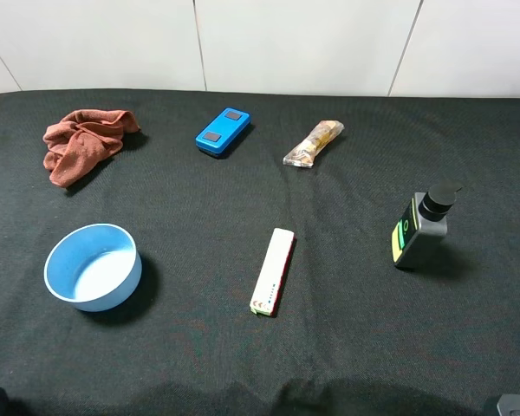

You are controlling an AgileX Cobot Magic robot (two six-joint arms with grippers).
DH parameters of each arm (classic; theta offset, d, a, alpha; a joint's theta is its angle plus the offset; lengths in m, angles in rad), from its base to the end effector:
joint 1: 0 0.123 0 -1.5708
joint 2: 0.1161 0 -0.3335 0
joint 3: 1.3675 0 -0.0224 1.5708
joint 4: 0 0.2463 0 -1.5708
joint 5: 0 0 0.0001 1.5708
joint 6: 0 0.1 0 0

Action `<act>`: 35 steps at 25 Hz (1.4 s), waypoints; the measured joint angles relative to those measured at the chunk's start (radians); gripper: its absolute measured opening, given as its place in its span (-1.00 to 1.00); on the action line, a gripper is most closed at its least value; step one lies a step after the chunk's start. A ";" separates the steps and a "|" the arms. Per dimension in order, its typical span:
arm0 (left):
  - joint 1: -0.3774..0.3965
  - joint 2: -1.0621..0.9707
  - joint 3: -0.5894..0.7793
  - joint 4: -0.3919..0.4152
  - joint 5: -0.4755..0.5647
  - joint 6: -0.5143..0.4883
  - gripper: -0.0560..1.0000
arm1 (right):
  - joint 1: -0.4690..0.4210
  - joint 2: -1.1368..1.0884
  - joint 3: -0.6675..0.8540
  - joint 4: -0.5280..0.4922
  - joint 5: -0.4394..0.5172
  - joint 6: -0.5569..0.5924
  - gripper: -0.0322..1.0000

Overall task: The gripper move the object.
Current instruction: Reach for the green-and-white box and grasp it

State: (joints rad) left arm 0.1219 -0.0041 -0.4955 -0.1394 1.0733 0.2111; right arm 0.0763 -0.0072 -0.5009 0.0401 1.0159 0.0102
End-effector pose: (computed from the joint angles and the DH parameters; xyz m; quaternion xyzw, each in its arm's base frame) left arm -0.0490 -0.0183 0.2692 0.0412 0.8535 0.0167 0.5191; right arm -0.0491 -0.0003 0.2750 -0.0281 0.8385 0.0435 0.5424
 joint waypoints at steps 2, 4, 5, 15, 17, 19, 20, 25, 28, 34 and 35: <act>0.000 0.000 0.000 0.000 0.000 0.000 0.99 | 0.000 0.000 0.000 0.000 0.000 0.000 0.41; 0.000 0.000 0.000 0.000 0.000 0.000 0.99 | 0.000 0.000 0.000 0.000 0.000 0.000 0.41; 0.000 0.000 0.000 0.000 0.000 0.000 0.99 | 0.000 0.000 0.000 0.000 0.000 0.000 0.41; 0.000 0.000 0.000 0.000 0.000 0.000 0.99 | 0.000 0.000 0.000 0.000 0.000 0.000 0.41; 0.000 0.000 0.000 0.000 0.000 0.000 0.99 | 0.000 0.000 0.000 0.000 0.000 0.000 0.41; 0.000 0.000 0.000 0.000 0.000 0.000 0.99 | 0.000 0.000 0.000 0.000 0.000 0.000 0.41; 0.000 0.000 0.000 0.000 0.000 0.000 0.99 | 0.000 0.000 0.000 0.000 0.000 0.000 0.41; 0.000 0.000 0.000 0.000 0.000 0.000 0.99 | 0.000 0.000 0.000 0.001 0.000 0.000 0.41; 0.000 0.000 0.000 0.000 0.000 0.000 0.99 | 0.000 0.046 -0.006 0.021 0.000 0.000 0.41; 0.000 0.000 0.000 0.000 0.000 0.000 0.99 | 0.000 0.258 -0.111 0.039 0.002 -0.035 0.41; 0.000 0.000 0.000 0.000 0.000 0.000 0.99 | 0.000 0.298 -0.134 0.041 0.009 -0.049 0.41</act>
State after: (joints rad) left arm 0.1219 -0.0041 -0.4955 -0.1394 1.0733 0.2111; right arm 0.0763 0.2907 -0.6344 0.0816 1.0252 -0.0384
